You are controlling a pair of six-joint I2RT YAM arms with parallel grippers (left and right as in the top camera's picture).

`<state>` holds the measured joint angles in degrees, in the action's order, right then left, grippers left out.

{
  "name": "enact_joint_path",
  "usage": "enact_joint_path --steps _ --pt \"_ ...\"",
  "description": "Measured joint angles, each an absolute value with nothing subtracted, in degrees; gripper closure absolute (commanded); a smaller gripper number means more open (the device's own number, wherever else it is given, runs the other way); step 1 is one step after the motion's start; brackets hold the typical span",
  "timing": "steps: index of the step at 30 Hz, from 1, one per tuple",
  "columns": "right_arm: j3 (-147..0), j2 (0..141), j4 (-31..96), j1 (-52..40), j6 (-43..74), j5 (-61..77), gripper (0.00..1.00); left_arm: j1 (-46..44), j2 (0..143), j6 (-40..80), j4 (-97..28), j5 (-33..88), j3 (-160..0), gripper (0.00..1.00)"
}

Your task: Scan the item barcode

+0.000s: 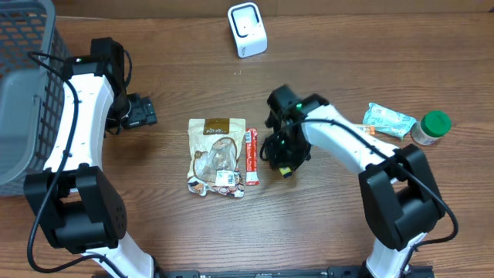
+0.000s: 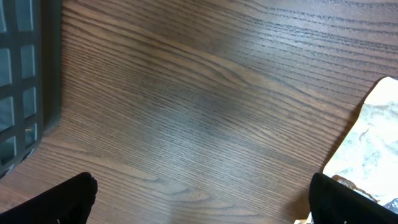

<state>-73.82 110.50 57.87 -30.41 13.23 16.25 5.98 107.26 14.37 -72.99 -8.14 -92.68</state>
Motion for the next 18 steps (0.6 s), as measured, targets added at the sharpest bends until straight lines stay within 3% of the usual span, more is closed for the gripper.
enact_joint_path --steps 11,18 --pt "-67.79 109.62 53.08 -30.89 18.28 3.88 0.9 5.98 107.26 14.37 -73.01 -8.14 -92.68 0.0" --pt "-67.55 109.45 39.57 -26.52 19.33 -4.86 0.85 5.98 107.26 14.37 -73.01 -8.12 -92.68 0.0"
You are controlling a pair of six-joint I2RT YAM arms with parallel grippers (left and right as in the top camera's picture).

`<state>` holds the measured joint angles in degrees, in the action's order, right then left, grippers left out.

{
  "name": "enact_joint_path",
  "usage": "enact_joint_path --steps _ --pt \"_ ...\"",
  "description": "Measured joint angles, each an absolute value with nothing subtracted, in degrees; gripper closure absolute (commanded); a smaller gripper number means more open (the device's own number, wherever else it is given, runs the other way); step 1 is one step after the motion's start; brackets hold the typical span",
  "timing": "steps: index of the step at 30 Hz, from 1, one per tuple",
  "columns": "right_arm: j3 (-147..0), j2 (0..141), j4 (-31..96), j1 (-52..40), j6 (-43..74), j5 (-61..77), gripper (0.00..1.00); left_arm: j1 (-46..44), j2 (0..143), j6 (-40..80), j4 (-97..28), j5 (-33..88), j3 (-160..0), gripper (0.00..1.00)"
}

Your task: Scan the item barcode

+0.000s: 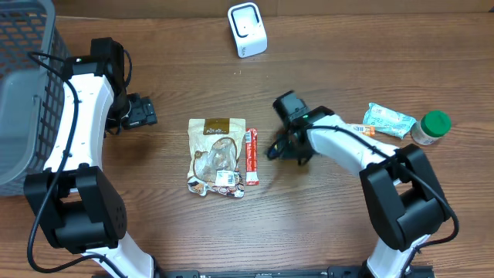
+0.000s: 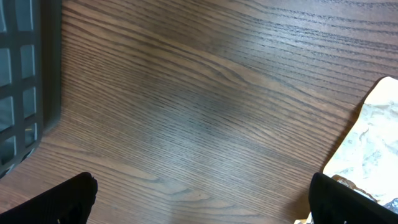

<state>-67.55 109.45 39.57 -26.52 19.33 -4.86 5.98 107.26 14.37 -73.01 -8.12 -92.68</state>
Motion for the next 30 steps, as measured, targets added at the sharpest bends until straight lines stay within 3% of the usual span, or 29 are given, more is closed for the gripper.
enact_joint_path --steps 6,13,30 --pt "-67.31 109.47 31.64 -23.03 19.51 -7.62 0.85 5.98 107.26 14.37 -72.99 -8.12 -92.68 0.0" --pt "-68.29 109.47 36.12 -22.81 18.55 -5.93 0.65 5.98 107.26 14.37 -73.01 -8.12 -92.68 0.0" --pt "-71.57 109.47 45.25 -22.81 2.63 9.74 0.68 5.98 107.26 14.37 -73.01 -8.12 -92.68 0.0"
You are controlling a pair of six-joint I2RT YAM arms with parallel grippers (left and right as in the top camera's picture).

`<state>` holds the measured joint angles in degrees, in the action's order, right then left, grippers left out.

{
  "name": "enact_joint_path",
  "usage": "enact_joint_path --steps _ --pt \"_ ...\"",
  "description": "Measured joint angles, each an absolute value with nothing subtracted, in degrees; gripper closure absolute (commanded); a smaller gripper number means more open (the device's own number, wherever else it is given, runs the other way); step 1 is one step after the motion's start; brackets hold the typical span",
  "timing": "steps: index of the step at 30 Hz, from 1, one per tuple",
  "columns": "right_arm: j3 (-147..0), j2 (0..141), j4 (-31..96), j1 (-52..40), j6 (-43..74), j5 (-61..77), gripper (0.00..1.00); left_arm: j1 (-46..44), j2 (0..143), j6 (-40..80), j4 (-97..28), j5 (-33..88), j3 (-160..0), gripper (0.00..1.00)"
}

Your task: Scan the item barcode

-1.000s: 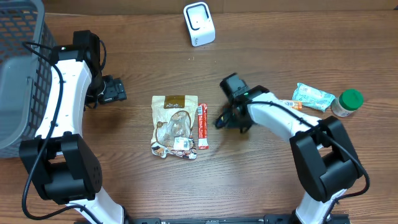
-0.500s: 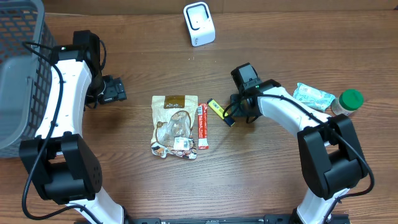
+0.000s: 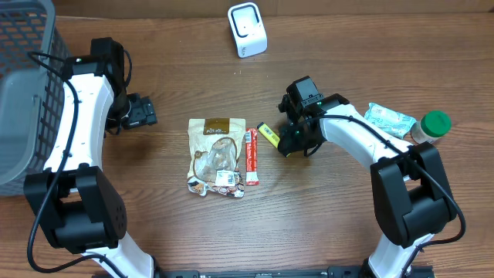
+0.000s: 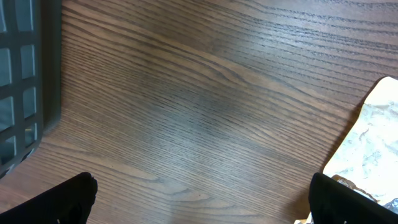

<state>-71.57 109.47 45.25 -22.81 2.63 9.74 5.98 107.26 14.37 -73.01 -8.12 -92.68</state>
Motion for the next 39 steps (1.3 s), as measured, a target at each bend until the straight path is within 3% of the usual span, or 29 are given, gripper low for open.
enact_joint_path --steps 22,26,39 --pt "-71.57 111.28 46.3 -22.85 -4.49 11.44 0.69 5.98 107.26 14.37 -73.01 -8.12 -92.68 0.0" --pt "-71.55 111.28 45.45 -22.85 -5.28 11.86 0.79 5.98 107.26 14.37 -73.01 -8.12 -92.68 0.0" --pt "-70.06 110.87 42.0 -22.85 -6.59 13.52 0.81 5.98 107.26 14.37 -73.01 -8.12 -92.68 0.0"
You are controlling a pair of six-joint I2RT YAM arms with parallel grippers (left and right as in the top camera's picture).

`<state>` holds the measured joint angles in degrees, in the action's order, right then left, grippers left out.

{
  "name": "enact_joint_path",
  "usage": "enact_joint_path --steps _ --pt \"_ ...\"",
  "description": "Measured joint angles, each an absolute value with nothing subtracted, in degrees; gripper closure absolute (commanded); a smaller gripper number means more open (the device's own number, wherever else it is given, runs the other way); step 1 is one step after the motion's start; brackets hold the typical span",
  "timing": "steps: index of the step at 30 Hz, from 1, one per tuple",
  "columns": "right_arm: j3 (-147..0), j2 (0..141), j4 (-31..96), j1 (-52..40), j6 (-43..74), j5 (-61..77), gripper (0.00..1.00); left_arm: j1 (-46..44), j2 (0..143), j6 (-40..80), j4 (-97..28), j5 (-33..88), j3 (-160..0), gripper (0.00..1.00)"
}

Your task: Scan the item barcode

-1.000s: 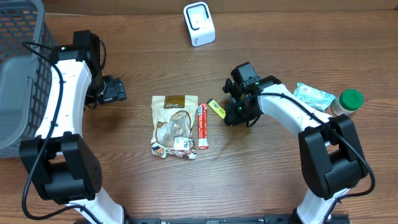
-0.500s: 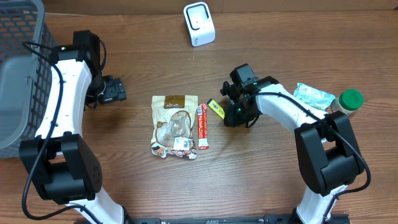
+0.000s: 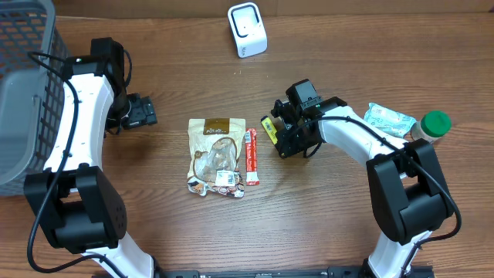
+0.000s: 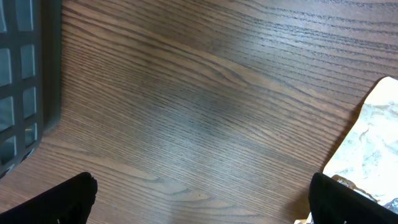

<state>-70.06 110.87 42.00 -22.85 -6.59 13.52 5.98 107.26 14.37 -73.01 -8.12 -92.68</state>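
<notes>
In the overhead view my right gripper (image 3: 278, 133) is shut on a small yellow item (image 3: 268, 129), held just right of the red stick packet (image 3: 251, 157). The white scanner (image 3: 247, 29) stands at the back of the table, well away from the item. A brown snack bag (image 3: 216, 154) lies at the centre. My left gripper (image 3: 148, 113) rests left of the bag. In the left wrist view it (image 4: 202, 202) is open over bare wood, one dark fingertip (image 4: 68, 199) at each lower corner. The item's barcode cannot be made out.
A grey mesh basket (image 3: 23, 85) fills the far left; its wall (image 4: 25, 68) is close to my left gripper. A teal packet (image 3: 388, 118) and a green-lidded jar (image 3: 430, 127) sit at the right. The bag's edge (image 4: 373, 143) shows at the right of the left wrist view.
My right gripper has shifted a little left and towards the back with the yellow item, which now stands more along the table's depth. The left arm has not moved.
My right gripper was first down on the table right of the red stick, with a bit of yellow beneath it. It then sat slightly farther back. Later the yellow item showed at its tip, and now it holds that item nearer the back. The left gripper stayed open throughout.
</notes>
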Motion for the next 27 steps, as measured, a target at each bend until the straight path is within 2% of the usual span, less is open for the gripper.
enact_joint_path --steps 10,19,24,27 --pt "-69.93 110.74 42.04 -23.27 -4.19 12.8 0.81 5.98 107.26 14.37 -73.01 -8.12 -92.68 0.0" --pt "-68.71 110.06 40.21 -27.81 0.47 5.48 0.77 5.98 107.26 14.37 -73.01 -8.12 -92.68 0.0" --pt "-68.18 110.3 39.46 -32.49 2.96 -1.34 0.81 5.98 107.26 14.37 -73.01 -8.12 -92.68 0.0" --pt "-68.18 110.3 38.89 -34.98 3.66 -4.27 0.86 5.98 107.26 14.37 -72.99 -8.12 -92.68 0.01"
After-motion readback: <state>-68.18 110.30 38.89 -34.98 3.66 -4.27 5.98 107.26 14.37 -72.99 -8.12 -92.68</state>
